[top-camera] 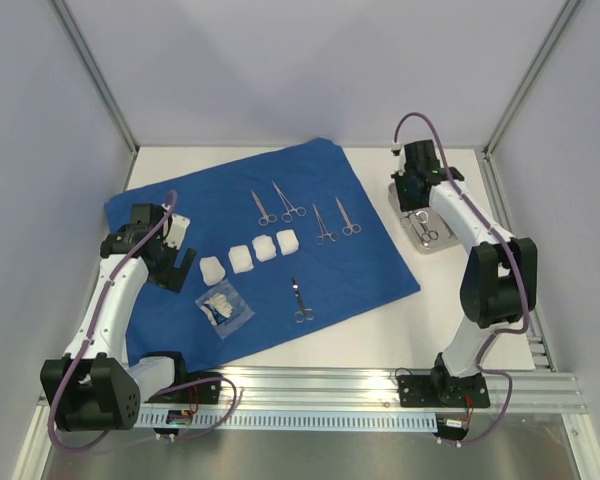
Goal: Prepare the surgical pack
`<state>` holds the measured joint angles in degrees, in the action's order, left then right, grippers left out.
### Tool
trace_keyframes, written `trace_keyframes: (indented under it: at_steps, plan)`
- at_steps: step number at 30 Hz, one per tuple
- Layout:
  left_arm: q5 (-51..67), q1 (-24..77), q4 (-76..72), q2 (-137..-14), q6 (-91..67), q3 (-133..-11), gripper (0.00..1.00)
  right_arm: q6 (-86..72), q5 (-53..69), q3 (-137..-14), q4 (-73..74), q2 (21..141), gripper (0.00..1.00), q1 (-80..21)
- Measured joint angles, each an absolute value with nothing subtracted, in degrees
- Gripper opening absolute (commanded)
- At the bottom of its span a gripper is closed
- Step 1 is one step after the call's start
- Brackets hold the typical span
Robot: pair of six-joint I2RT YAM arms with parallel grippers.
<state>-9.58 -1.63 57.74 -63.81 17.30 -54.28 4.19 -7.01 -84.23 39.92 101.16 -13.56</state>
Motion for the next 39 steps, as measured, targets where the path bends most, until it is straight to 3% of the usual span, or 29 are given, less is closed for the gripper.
trace_keyframes:
  at_steps: [10,18,27,30,34,36,39]
  plan:
    - [-0.27,-1.63,58.65,-67.96,18.06,-60.38,1.0,12.53,-3.22,-84.29,35.79,108.18,0.0,-2.46]
    - [11.46,-1.63,59.09,-69.69,19.9,-62.76,1.0,14.76,-2.24,-84.05,34.13,113.43,0.01,-1.37]
    - [12.34,-1.63,59.22,-70.35,19.92,-62.78,1.0,14.81,-2.9,-81.87,33.82,114.1,0.01,-0.93]
    - [12.36,-1.63,59.22,-70.35,19.92,-62.78,1.0,14.76,-3.11,-81.34,34.06,114.24,0.06,-0.93]
    - [12.34,-1.63,59.42,-70.32,19.92,-62.78,1.0,14.61,-3.38,-81.34,33.87,114.24,0.3,-0.93]
    - [12.34,-1.63,59.44,-70.28,19.92,-62.78,1.0,14.46,-3.33,-81.34,33.98,114.24,0.35,-0.93]
    - [12.34,-1.63,59.46,-70.06,19.94,-62.78,1.0,14.48,-3.4,-81.36,34.04,114.19,0.36,-0.93]
